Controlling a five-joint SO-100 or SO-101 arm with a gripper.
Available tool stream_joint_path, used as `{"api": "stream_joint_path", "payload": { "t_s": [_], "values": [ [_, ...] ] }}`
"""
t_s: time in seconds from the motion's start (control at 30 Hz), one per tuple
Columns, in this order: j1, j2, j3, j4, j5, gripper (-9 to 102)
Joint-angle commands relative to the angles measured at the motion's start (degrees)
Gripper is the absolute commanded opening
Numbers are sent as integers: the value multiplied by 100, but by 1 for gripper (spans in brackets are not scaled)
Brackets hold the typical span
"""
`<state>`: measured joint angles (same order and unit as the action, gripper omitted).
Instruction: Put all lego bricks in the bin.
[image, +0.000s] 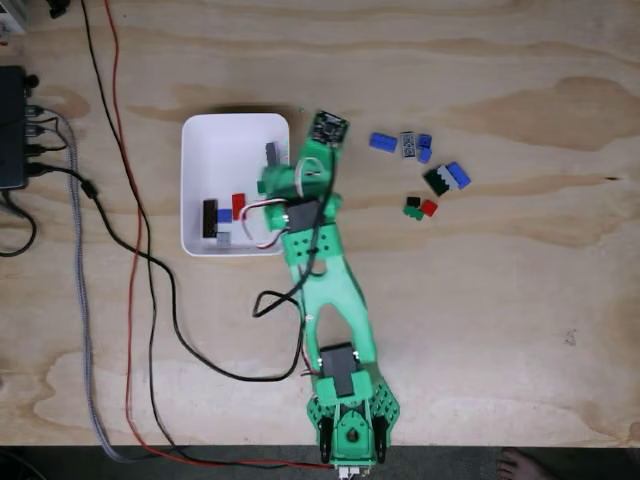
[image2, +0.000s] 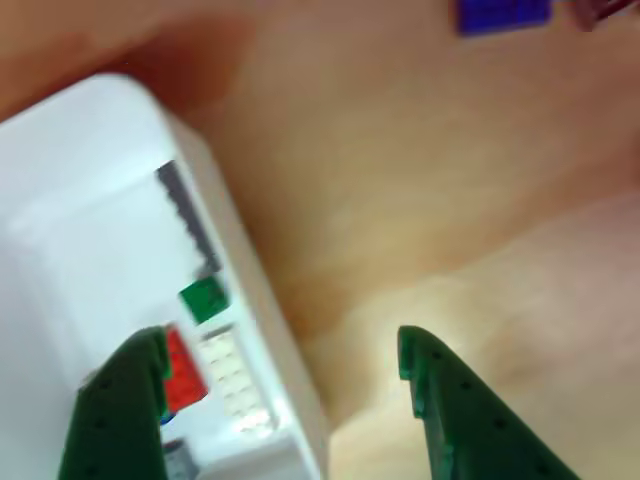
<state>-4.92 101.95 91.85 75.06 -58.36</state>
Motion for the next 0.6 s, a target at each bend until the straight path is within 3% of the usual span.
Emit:
{"api": "stream_joint_path", "payload": {
  "t_s": [0.0, 0.17, 0.57],
  "values": [
    [2101, 510, 2232, -1591, -2918, 23],
    [2654, -334, 2883, -3032, -3190, 22],
    [2865, -1160, 2865, -4324, -3208, 22]
  ]
}}
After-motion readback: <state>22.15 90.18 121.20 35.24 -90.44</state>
